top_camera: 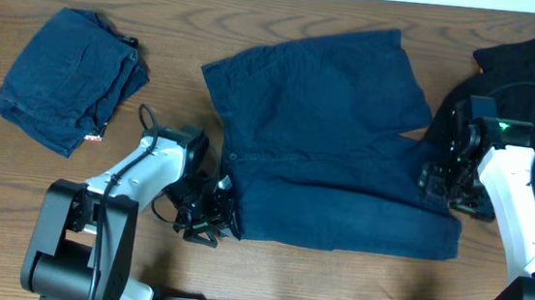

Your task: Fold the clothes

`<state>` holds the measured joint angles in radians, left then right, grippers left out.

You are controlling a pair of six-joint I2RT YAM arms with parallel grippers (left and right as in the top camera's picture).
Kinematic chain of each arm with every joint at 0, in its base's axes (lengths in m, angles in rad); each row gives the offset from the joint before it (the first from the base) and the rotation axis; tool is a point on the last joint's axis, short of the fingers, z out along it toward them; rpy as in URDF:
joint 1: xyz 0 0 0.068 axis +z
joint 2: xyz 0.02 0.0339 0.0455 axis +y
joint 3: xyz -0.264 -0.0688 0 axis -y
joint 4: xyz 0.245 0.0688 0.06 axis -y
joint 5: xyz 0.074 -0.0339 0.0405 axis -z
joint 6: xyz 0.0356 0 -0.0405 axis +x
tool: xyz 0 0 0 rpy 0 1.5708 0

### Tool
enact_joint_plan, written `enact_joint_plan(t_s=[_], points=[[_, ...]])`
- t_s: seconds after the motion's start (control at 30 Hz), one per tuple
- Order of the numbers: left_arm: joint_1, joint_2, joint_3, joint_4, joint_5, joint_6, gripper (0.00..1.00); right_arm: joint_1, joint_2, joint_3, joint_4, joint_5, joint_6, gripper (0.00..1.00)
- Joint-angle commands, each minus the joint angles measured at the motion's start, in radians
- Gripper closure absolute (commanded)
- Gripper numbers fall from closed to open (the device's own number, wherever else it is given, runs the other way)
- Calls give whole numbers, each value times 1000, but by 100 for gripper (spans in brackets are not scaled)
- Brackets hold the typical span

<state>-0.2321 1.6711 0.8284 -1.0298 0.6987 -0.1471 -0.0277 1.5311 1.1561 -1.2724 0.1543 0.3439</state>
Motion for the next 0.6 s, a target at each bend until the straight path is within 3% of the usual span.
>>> enact_joint_plan(t_s=[0.0,0.27,0.33,0.37,0.43,0.57], points=[[-3,-13,-29,66,-10,-116,46,-20,-2,-2,44,-95,89,5],[-9,-14,-151,415,-12,-350,48,-86,-28,-12,97,-306,171,6],[-11,-14,-183,495,-12,-395,57,-87,-55,-19,106,-317,185,6],[-11,-16,-193,521,-11,-421,74,-87,-77,-22,106,-317,195,6],[-11,-20,-192,530,-11,-427,81,-87,-107,-23,106,-317,195,6],[-10,-56,-193,514,-36,-443,81,-92,-175,-23,99,-315,194,5]])
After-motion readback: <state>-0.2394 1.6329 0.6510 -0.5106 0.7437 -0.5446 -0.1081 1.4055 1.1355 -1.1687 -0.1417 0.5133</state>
